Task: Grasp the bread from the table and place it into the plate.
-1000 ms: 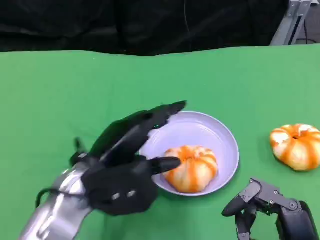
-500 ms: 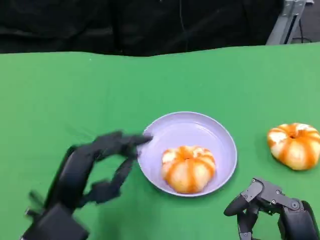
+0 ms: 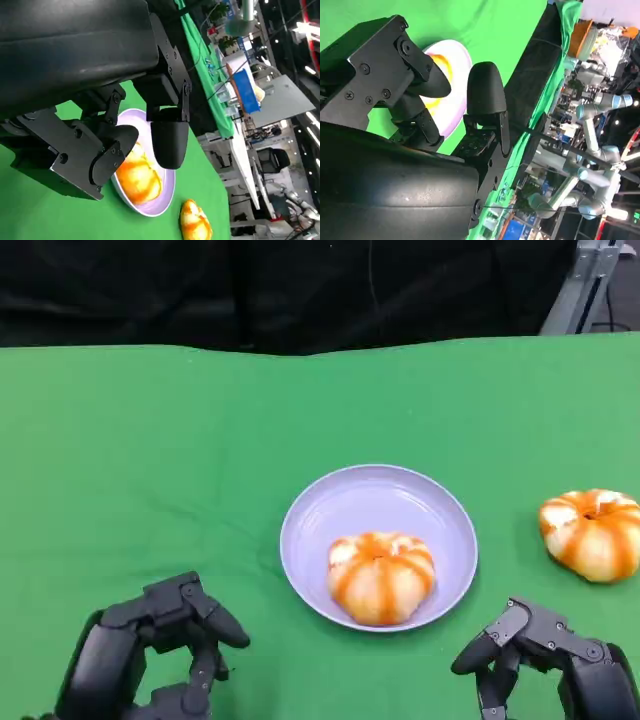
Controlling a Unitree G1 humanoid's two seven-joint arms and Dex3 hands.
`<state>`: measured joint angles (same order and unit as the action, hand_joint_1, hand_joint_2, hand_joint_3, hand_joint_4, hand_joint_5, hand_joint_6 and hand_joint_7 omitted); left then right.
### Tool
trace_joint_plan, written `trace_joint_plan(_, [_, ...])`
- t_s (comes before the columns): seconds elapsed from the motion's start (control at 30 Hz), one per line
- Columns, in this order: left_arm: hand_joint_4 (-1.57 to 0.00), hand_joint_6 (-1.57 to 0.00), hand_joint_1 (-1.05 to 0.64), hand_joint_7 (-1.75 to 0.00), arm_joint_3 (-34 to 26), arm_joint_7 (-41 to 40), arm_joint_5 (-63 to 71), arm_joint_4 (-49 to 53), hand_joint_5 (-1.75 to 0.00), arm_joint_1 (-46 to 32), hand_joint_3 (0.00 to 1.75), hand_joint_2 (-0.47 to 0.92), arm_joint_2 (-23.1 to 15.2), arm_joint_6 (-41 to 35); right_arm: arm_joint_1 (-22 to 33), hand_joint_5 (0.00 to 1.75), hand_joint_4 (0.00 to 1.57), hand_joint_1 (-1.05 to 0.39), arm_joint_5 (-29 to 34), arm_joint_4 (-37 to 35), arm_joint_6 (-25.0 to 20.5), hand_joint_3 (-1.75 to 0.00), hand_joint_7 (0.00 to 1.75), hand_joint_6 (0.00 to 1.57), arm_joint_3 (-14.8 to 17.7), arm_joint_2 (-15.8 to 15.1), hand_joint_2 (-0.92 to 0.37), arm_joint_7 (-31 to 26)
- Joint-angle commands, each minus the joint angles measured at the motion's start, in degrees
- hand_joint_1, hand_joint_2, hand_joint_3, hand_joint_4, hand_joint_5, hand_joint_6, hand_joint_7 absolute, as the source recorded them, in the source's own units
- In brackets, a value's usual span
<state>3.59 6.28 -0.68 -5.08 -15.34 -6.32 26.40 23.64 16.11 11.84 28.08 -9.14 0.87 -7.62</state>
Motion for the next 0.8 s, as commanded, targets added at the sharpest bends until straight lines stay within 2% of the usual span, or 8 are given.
trace_joint_plan(0.03, [-0.81,-0.78,0.03,-1.56,-0.8,0.4,-0.6,1.1,-1.72,0.1,1.39,0.38,0.2,1.7,-0.1,1.73,0.87,0.02,-0.3,-0.1,0.7,-1.29,1.33,0.80,0.8,-1.0,-0.38,0.0])
trace_joint_plan(0.33, [-0.81,-0.76,-0.01,-1.60,-1.1,0.7,-0.2,3.6,-1.75,0.4,1.44,0.34,0.5,3.9,-0.3,1.72,0.89,0.03,-0.5,-1.0,1.5,-1.31,1.32,0.82,1.2,-1.2,-0.36,-0.2])
trace_joint_plan(0.8, [-0.81,-0.76,0.06,-1.58,-1.3,1.2,-0.4,4.7,-1.74,1.7,1.42,0.36,0.6,4.6,-0.2,1.72,0.87,0.03,-0.6,-1.4,2.1,-1.29,1.32,0.81,1.2,-1.3,-0.37,-0.1])
